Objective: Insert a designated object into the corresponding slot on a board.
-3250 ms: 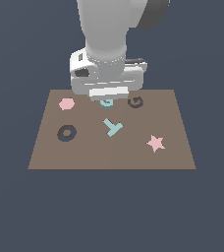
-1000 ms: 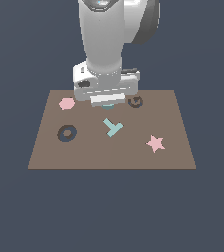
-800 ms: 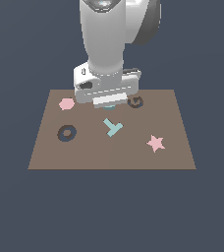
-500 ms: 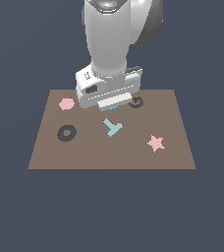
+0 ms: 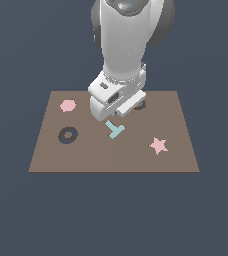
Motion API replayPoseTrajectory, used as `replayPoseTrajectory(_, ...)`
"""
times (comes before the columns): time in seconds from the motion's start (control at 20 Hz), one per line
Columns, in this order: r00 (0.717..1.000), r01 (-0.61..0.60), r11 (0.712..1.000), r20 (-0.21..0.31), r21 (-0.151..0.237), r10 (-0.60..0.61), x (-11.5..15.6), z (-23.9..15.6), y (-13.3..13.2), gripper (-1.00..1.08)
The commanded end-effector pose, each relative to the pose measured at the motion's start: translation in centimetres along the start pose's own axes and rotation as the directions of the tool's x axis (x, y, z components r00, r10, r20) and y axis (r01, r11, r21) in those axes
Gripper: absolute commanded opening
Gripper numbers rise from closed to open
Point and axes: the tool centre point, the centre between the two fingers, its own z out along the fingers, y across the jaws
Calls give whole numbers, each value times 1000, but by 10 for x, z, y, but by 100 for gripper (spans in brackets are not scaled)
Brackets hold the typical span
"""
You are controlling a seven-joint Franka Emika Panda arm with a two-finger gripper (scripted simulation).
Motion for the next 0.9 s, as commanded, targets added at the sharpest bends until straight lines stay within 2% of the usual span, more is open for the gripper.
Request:
replayPoseTrajectory(0.0,992,127,992,0,0,-127,8,-1,-5,-100)
replayPoseTrajectory(0.1,974,227,974,0,0,-227,13,-2,-11,-100)
replayPoseTrajectory(0.25,928,374,928,0,0,-374,20,-2,-19,-100)
replayPoseTrajectory(0.55,797,605,797,0,0,-605,29,-4,-37,-100)
replayPoseTrajectory(0.85,663,749,663,0,0,-749,32,-5,-52,-100)
